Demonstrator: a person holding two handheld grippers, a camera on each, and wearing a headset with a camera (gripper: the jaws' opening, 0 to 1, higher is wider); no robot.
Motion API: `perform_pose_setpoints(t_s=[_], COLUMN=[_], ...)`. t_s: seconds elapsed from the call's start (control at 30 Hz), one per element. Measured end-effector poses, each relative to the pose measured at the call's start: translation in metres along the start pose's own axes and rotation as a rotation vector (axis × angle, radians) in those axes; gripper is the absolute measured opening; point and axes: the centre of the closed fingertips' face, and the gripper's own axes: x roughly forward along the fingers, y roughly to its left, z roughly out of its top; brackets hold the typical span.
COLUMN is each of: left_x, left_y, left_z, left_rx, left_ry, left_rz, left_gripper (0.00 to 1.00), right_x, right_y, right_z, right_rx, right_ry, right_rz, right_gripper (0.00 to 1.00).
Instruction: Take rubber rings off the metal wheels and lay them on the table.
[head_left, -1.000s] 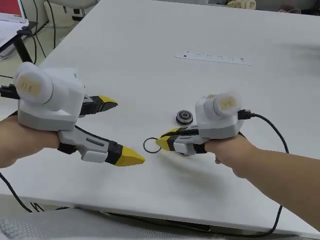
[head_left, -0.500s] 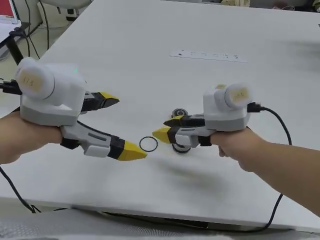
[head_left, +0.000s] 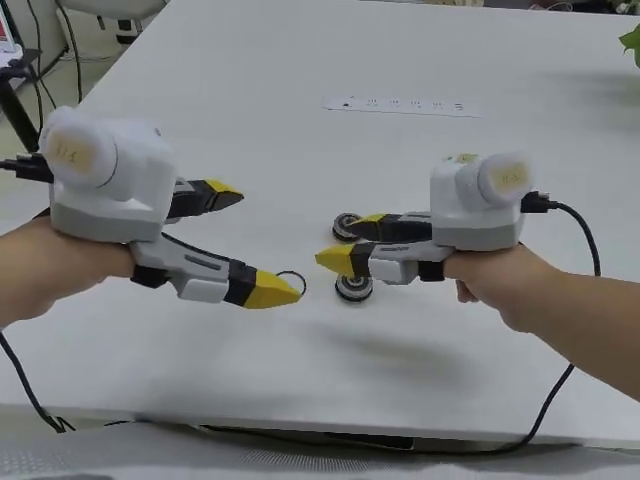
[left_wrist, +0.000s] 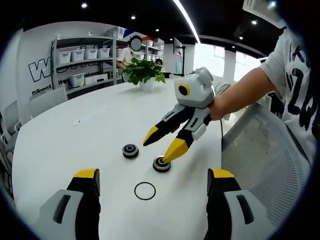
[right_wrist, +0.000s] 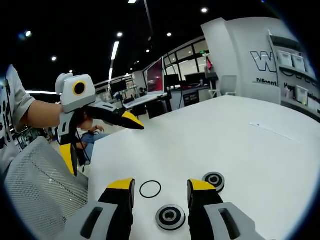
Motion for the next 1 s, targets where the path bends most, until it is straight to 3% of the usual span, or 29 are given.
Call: perform_pose_setpoints(t_s=[0.5,1.0], left_x=[0.021,0.046], left_y=[-0.001,-0.003], left_z=[0.008,-0.001], left_rx=[0.011,0.027], left_ry=[0.002,0.041], left_rz=[-0.022,-0.043], left_gripper=[0.79,0.68], right_x=[-0.021,-0.026], right_y=[-0.013,-0.015], right_z=[-0.012,-0.038], right_rx=[-0.019,-0.05], right_ry=[0.024,0.094], right_rz=[-0.033,-0.025], right_gripper=[0.45,0.43])
